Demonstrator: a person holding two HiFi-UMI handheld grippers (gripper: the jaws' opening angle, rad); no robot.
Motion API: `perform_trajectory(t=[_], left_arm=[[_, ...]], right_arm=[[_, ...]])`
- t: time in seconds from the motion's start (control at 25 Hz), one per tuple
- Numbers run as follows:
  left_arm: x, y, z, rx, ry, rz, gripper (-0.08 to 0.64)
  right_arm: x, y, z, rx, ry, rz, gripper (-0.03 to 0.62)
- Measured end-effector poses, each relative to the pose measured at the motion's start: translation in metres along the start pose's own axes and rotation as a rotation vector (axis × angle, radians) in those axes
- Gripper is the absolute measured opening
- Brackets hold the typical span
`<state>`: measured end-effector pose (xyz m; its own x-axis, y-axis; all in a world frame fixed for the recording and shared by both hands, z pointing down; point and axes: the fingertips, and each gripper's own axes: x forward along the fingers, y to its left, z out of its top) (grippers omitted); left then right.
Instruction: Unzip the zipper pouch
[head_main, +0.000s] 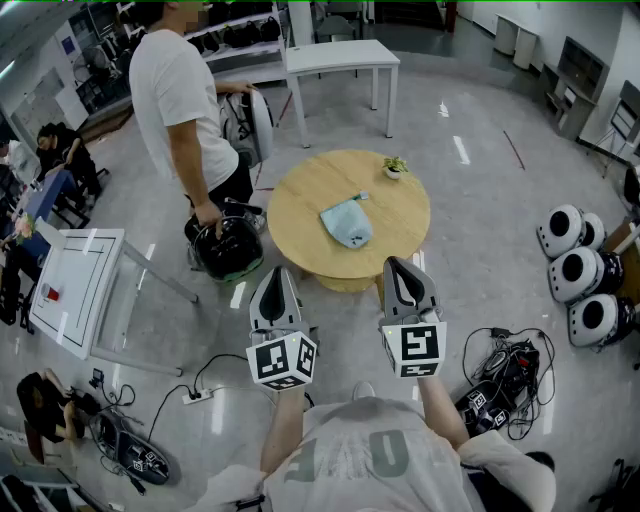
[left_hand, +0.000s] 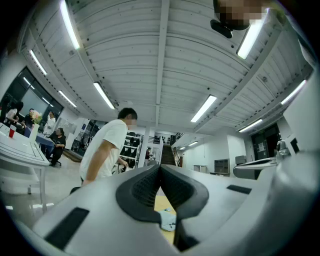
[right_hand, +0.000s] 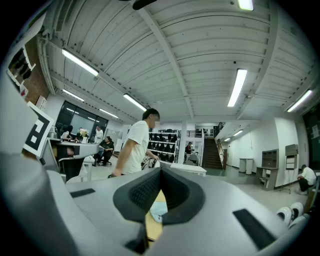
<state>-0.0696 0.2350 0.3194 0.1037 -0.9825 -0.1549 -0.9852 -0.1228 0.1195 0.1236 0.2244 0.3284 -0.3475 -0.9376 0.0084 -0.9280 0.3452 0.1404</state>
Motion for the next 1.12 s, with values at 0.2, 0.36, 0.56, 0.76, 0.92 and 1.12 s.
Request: perform_trajectory(t=[0.2,0.36,0.56,0.76,0.92,1.12], left_arm=[[0.0,-0.002,-0.006,0.0,0.008,0.006,0.028],[0.003,-0.001,-0.011,-0.004,0.016,0.018,0.028],[0.003,-0.005,-0.014,-0.014,0.026,0.018,0.028],[-0.007,-0.004,-0.024,-0.031,0.042,0.023,0.028],[-0.004,0.004,-0.034,-0.039,0.057,0.044,0.028],[0.027,0.012,-0.041,-0.039,0.055,0.036,0.028]], right_arm=[[0.0,-0.003,-0.003,-0.005,0.002,0.011,0.028],[0.004,-0.006,-0.006,-0.005,0.003,0.018,0.028],[0.003,-0.009,-0.007,0.01,0.0,0.03,0.028],[0.001,-0.001,-0.016,0.034,0.011,0.055,0.029],[0.009,0.008,-0.031,0.031,0.057,0.087,0.029],[0.036,0.007,-0.042,0.029,0.085,0.093,0.029]])
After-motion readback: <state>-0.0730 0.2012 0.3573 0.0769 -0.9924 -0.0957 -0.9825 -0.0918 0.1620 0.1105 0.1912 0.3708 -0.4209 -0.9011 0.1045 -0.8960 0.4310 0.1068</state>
